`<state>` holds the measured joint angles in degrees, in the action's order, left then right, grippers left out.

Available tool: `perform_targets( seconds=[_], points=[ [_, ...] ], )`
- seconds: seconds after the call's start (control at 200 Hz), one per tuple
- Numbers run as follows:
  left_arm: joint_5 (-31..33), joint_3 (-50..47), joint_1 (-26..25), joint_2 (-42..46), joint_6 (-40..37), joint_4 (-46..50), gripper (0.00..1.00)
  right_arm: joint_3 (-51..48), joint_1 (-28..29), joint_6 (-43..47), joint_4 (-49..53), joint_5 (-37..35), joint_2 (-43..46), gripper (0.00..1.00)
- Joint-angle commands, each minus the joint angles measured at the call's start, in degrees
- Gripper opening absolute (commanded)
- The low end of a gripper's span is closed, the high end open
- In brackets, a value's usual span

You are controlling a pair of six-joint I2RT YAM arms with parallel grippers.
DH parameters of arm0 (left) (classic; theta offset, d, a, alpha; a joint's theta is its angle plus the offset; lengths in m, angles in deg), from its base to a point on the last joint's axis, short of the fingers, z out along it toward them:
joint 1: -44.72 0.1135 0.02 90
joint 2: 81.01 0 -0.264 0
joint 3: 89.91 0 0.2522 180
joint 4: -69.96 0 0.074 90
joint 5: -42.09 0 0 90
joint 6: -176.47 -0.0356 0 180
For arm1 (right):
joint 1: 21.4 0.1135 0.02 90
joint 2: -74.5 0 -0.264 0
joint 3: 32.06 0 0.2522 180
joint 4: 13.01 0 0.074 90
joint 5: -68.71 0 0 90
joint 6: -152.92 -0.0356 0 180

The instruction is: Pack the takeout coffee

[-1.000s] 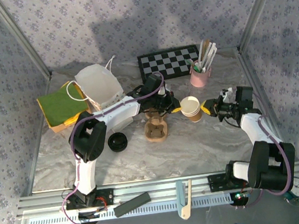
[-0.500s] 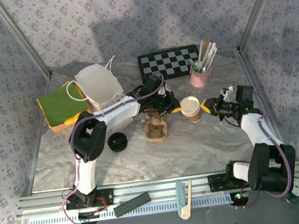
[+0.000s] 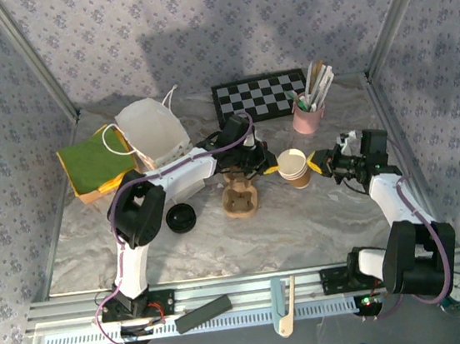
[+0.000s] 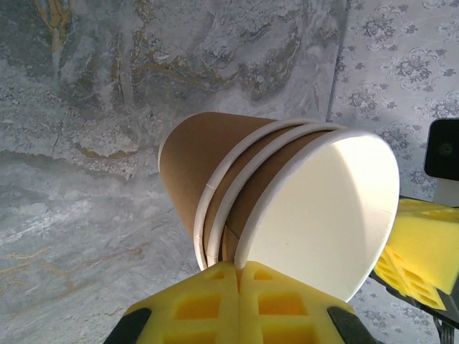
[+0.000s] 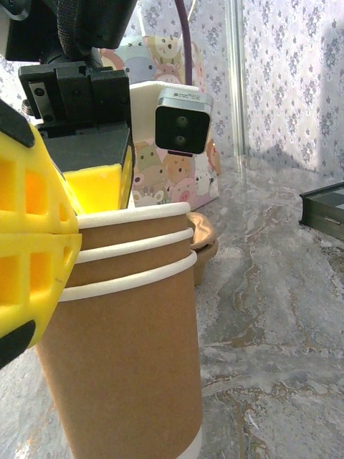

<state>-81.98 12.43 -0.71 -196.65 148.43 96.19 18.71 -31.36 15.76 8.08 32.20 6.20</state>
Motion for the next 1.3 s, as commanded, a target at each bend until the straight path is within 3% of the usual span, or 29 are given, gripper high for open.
perform_targets(
  seconds=[0.0,0.6,0.645,0.695,0.75,0.885,1.064,1.299],
  points=[
    [-1.7,2.1,-0.4,-0.4,-1.3,0.0,0.0,1.6,0.8,-0.4,-0.6,-0.4,-1.0,0.0],
    [-1.3,2.5,-0.4,-0.1,-1.7,0.8,0.0,0.3,0.7,-0.8,-0.5,-1.1,-2.3,0.0],
    [-0.9,2.9,-0.4,0.0,-2.2,1.7,0.0,1.2,0.6,0.6,2.0,-1.9,-1.7,0.03],
    [-0.2,3.2,-0.4,0.3,-2.9,2.9,0.0,2.3,0.4,2.0,4.5,-2.9,-0.9,0.13],
    [0.6,4.1,-0.4,0.5,-3.8,4.9,0.0,3.5,0.4,3.4,7.1,-4.0,-0.2,0.15],
    [2.9,6.6,-0.6,0.6,-6.2,9.8,0.0,6.6,1.3,7.3,14.6,-9.3,1.8,0.3],
    [7.0,11.8,-1.5,-0.6,-10.7,18.6,0.0,11.9,5.0,10.6,23.8,-19.7,4.0,0.33],
    [11.7,17.7,-3.1,-2.6,-15.2,26.1,0.0,18.7,12.4,16.3,32.3,-30.9,0.7,0.29]
  ],
)
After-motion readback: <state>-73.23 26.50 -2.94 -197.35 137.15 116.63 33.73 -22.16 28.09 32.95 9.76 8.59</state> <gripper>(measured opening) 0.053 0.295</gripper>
